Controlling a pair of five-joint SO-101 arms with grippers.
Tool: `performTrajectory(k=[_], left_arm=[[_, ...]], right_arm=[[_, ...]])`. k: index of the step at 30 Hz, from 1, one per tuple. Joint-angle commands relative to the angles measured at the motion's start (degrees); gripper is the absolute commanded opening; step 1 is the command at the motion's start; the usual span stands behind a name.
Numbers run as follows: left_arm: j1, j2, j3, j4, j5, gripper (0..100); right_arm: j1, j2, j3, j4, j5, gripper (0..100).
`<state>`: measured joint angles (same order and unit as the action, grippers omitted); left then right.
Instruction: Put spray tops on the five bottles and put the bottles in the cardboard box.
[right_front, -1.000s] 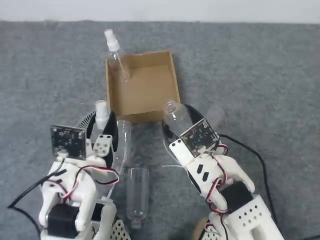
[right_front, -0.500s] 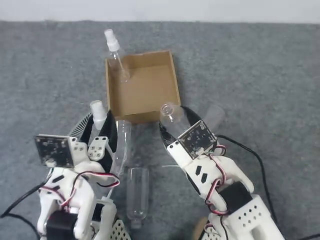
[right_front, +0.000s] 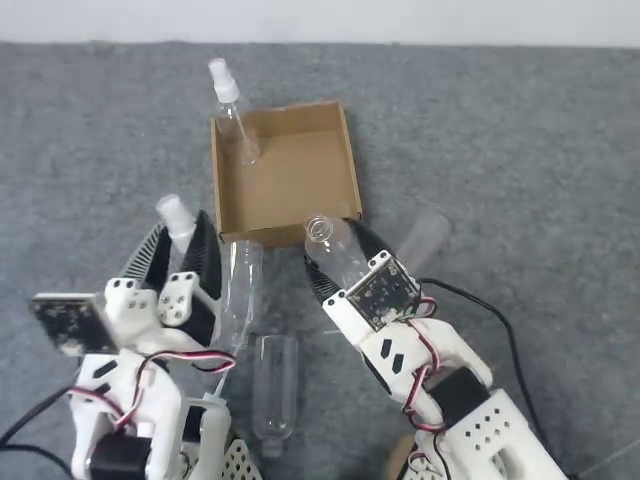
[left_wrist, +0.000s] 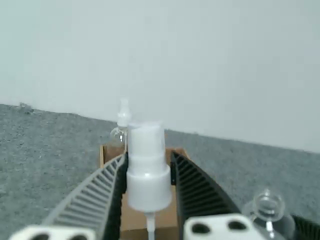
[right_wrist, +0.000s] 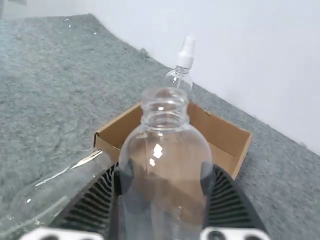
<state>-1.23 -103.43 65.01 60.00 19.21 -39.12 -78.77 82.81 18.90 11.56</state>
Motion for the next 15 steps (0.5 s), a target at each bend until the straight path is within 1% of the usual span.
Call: performTrajectory(k=[1,9,15], left_arm=[[-2.29,-1.14,-0.92,-4.4,3.34,6],[-2.55,-1.14,-1.27,-11.16,3.08,6],[-2.55,-1.14,-3.82,-11.87,3.34,6]], right_arm=[[-0.57,-1.01,-0.35,-3.3,0.7,9.5],[-0.57,-1.01,-0.09,-3.38,0.7,9.5],[-0.57,-1.01,-0.09,-3.38,0.7,9.5]])
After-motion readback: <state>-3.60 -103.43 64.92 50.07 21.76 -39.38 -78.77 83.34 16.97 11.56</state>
